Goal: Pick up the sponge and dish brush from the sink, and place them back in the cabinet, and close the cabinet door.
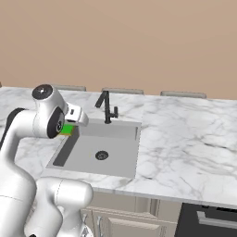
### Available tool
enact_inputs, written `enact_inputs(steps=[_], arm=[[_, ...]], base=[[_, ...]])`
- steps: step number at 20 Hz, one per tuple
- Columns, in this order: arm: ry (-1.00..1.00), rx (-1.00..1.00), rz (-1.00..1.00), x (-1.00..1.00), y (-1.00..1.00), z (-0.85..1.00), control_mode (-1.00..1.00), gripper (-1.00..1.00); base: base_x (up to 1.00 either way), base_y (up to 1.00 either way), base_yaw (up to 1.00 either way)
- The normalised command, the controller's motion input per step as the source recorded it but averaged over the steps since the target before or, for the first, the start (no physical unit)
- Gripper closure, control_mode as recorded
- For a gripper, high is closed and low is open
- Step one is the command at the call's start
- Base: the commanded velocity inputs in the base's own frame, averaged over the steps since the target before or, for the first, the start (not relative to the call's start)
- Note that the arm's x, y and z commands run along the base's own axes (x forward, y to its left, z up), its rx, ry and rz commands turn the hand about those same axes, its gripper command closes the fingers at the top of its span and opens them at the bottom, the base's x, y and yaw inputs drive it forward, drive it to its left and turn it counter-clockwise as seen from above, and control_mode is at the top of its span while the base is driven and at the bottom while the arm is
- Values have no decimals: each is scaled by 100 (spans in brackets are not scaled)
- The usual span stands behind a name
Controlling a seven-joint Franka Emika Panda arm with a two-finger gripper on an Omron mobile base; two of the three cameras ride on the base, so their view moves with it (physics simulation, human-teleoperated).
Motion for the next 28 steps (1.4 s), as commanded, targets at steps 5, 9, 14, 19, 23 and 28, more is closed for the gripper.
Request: enact_inputs(steps=[5, 9, 14, 19, 23, 28], arm=[[0, 0, 0, -25, -14, 22, -100, 100], [0, 0, 0, -25, -18, 21, -100, 100], [0, 0, 0, -28, -19, 20, -100, 100], [0, 0, 0, -35, -17, 17, -100, 100], [0, 0, 0, -33, -10, 10, -100, 100], [0, 0, 0, -31, -3, 5, -100, 100]], base=[[0, 0, 0], [0, 0, 0], [0, 0, 0], [0, 0, 0], [0, 0, 0], [0, 0, 0]])
